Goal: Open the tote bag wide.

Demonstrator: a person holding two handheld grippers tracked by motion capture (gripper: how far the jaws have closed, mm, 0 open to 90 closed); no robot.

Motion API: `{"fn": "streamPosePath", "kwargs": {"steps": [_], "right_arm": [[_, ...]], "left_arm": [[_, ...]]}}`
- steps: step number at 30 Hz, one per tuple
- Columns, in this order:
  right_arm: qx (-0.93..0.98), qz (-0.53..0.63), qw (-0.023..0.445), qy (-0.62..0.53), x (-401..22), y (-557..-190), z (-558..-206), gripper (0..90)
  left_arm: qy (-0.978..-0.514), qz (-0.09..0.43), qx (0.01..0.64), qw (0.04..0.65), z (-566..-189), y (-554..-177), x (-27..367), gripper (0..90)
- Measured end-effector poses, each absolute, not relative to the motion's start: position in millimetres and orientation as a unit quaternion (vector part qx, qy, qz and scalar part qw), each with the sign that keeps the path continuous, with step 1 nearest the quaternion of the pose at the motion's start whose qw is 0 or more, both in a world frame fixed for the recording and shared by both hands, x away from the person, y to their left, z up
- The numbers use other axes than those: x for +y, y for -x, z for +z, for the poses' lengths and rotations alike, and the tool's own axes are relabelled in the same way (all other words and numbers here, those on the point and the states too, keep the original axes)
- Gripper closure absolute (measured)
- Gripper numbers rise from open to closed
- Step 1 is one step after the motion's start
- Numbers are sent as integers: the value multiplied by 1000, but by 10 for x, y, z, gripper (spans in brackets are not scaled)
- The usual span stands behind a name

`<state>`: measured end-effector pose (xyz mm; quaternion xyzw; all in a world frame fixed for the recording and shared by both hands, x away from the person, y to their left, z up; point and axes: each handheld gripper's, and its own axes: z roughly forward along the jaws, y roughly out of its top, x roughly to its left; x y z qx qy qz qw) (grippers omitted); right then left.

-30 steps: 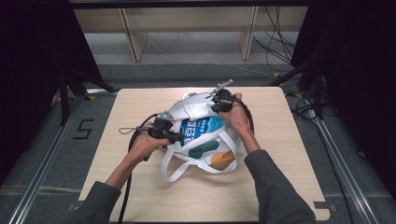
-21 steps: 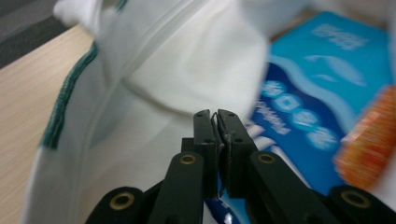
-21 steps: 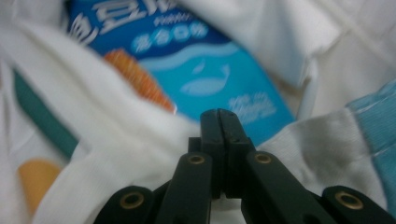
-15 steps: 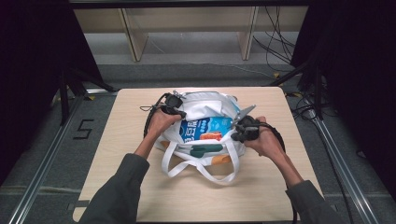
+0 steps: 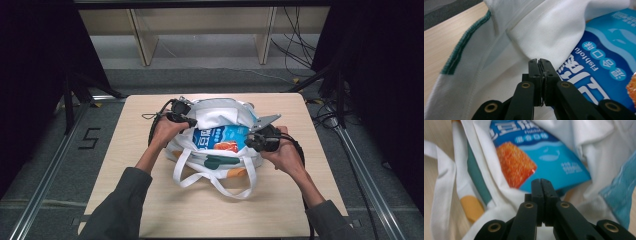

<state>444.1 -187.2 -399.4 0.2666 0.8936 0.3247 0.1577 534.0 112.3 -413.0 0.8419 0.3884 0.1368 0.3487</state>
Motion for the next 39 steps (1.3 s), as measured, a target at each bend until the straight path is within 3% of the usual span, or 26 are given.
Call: {"fn": "streamPosePath", "kwargs": {"steps": [3,6,11,12,15,18,21,24,27,29,30,32,36,39], "right_arm": [[902,308,153,-262,-1785,-4490,-4096,900],[908,295,139,-262,-1809,-4446,-4203,900],[925,247,141,-251,-1873,-4372,-4474,900],[921,255,132,-265,-1884,-4349,-4473,900],[922,256,140,-255,-1878,-4359,-4376,900],[900,312,150,-265,-1896,-4368,-4142,900],[869,371,206,-254,-1965,-4594,-3852,900],[860,371,222,-270,-1998,-4760,-3784,900],[855,336,229,-321,-2089,-5171,-4013,900],[858,324,220,-333,-2114,-5225,-4089,900],[855,317,220,-347,-2155,-5319,-4289,900],[855,299,185,-382,-2160,-5371,-4578,900],[863,274,175,-386,-2099,-5445,-4846,900],[864,267,190,-381,-2080,-5395,-4779,900]], "left_arm": [[-827,154,394,371,-4036,-5304,1233,875],[-825,187,405,346,-4029,-5342,1425,894],[-820,164,428,344,-4211,-5428,1569,897],[-832,172,424,314,-4317,-5463,1543,897],[-833,179,427,302,-4343,-5476,1484,896],[-824,170,417,343,-4165,-5400,1439,895],[-826,176,400,355,-4046,-5350,1419,887],[-826,190,385,365,-3928,-5338,1467,886],[-835,204,397,323,-4119,-5388,1540,892],[-829,199,413,321,-4240,-5413,1611,893],[-824,195,420,326,-4298,-5424,1649,894],[-820,181,425,338,-4445,-5444,1700,895],[-820,178,427,338,-4481,-5454,1720,896],[-815,175,435,341,-4445,-5422,1714,895]]}}
